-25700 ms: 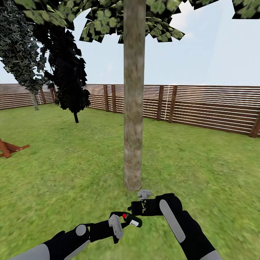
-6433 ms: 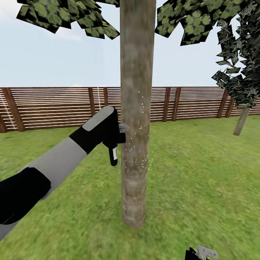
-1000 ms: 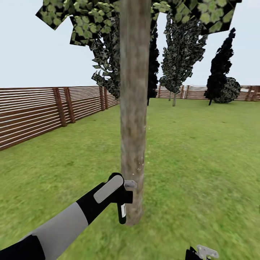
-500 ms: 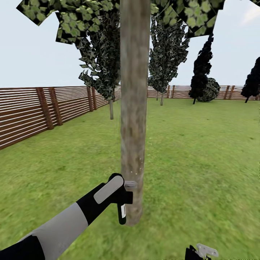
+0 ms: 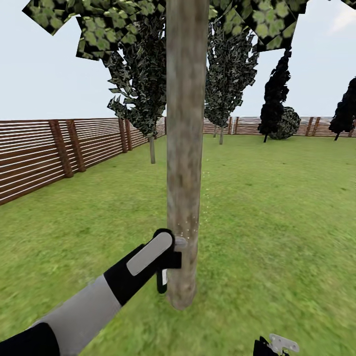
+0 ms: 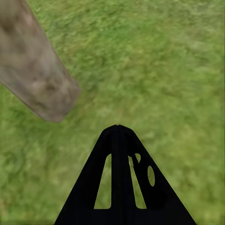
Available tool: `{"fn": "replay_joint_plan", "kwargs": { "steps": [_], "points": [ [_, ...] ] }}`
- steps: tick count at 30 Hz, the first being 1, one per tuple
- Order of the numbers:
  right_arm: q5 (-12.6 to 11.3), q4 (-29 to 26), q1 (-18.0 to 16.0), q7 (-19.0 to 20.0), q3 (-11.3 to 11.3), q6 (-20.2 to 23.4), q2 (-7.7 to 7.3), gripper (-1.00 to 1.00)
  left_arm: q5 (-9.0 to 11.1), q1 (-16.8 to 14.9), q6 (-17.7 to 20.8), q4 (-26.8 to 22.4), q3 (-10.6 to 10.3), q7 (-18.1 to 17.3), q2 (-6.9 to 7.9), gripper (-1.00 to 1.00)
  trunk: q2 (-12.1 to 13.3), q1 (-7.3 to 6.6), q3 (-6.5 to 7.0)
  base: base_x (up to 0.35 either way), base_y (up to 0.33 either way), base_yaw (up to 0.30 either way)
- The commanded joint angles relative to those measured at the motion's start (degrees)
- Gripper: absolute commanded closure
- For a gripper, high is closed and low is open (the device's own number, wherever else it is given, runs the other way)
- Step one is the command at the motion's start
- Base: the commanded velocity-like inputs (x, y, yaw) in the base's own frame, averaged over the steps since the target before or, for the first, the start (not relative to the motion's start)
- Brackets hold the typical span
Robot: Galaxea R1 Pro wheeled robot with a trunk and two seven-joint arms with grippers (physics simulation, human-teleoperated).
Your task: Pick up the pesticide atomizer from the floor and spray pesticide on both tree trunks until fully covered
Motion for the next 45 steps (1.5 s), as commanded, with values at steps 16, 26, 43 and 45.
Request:
{"fn": "replay_joint_plan", "kwargs": {
  "steps": [16, 26, 43, 45],
  "points": [
    [-0.62, 0.19, -0.06, 0.11, 0.00, -0.05, 0.06, 1.00, 27.13, -29.49, 0.21, 9.48, 0.15, 8.86, -0.01, 1.00, -0.10, 0.03, -0.12, 0.000, 0.000, 0.000],
    [-0.61, 0.40, -0.04, 0.11, 0.00, 0.01, 0.14, 1.00, 35.97, -41.93, 0.30, 17.89, 0.15, 8.86, -0.56, 1.00, -0.10, 0.03, -0.12, 0.000, 0.000, 0.000],
    [-0.52, 0.60, -0.13, 0.07, 0.00, 0.04, 0.32, 1.00, 38.08, -41.77, 0.52, 15.63, -0.07, 8.93, -4.54, 1.00, -0.10, 0.03, -0.12, 0.000, 0.000, 0.000],
    [-0.52, 0.64, -0.13, 0.04, 0.00, 0.04, 0.32, 1.00, 37.55, -37.67, 0.91, 15.18, -0.33, 9.13, -4.31, 1.00, -0.10, 0.03, -0.12, 0.000, 0.000, 0.000]
  ]
}}
